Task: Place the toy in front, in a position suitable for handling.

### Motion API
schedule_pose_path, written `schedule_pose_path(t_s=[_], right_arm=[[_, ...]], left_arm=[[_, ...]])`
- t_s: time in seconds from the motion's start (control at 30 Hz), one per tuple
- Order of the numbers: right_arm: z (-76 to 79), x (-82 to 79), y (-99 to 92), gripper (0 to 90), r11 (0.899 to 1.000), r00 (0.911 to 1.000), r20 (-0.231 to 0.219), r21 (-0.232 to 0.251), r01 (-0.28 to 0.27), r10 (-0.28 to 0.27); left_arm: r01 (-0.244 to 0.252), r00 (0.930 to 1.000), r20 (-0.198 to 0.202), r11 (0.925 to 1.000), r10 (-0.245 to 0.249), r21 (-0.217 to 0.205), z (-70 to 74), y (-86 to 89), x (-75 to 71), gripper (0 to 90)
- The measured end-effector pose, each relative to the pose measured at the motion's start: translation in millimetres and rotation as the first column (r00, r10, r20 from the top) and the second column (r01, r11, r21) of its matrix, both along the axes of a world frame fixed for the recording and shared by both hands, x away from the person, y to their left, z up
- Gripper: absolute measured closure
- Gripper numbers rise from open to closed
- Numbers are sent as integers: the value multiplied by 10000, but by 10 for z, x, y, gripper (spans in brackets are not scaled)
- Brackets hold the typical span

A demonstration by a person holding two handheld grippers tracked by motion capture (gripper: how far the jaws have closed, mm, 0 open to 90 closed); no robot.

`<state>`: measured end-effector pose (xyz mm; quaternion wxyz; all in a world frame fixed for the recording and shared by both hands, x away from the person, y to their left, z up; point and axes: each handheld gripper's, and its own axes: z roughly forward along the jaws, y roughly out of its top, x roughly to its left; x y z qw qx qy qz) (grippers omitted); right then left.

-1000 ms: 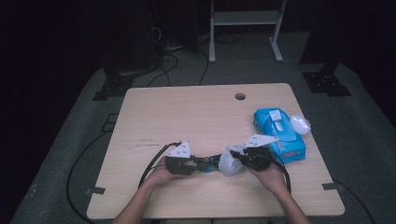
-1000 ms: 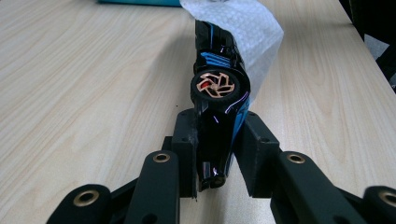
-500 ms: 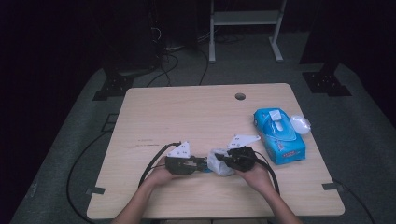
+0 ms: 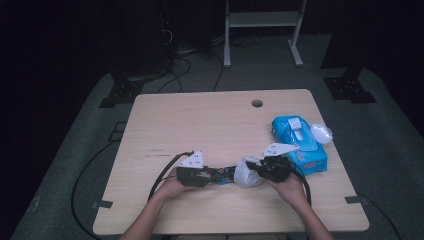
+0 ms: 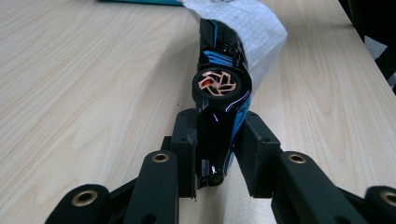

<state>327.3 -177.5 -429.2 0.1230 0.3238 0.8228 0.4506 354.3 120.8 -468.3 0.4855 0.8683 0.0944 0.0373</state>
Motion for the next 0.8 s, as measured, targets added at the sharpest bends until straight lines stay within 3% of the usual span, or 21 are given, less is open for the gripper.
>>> schedule_pose_path(t_s=[0.2, 0.27, 0.33, 0.57, 0.7, 0.8], right_arm=[[4, -13, -2, 851, 9999, 9999, -95, 18, 117, -116], [14, -12, 83, 851, 10000, 10000, 37, -40, 76, -75], [11, -5, 260, 849, 9994, 9994, 17, -25, -354, 354], [-1, 17, 544, 850, 9959, 9961, 85, -211, -876, 878], [7, 32, 462, 850, 9964, 9967, 24, -206, -817, 817], [28, 56, 216, 850, 9996, 9998, 22, -187, -198, 199]], left_arm=[[89, 10000, 41, 10000, -89, 42, 3, -5, 0, 697], [86, 10000, 23, 10000, -86, 41, 4, -6, -1, 699], [95, 10000, 25, 9999, -95, 41, 3, -8, 0, 701], [59, 10000, 58, 9999, -60, 110, 9, 6, -6, 704], [100, 9999, 86, 9999, -101, 127, 9, 5, -4, 705], [86, 10000, 36, 9999, -86, 81, 7, 8, 1, 705]])
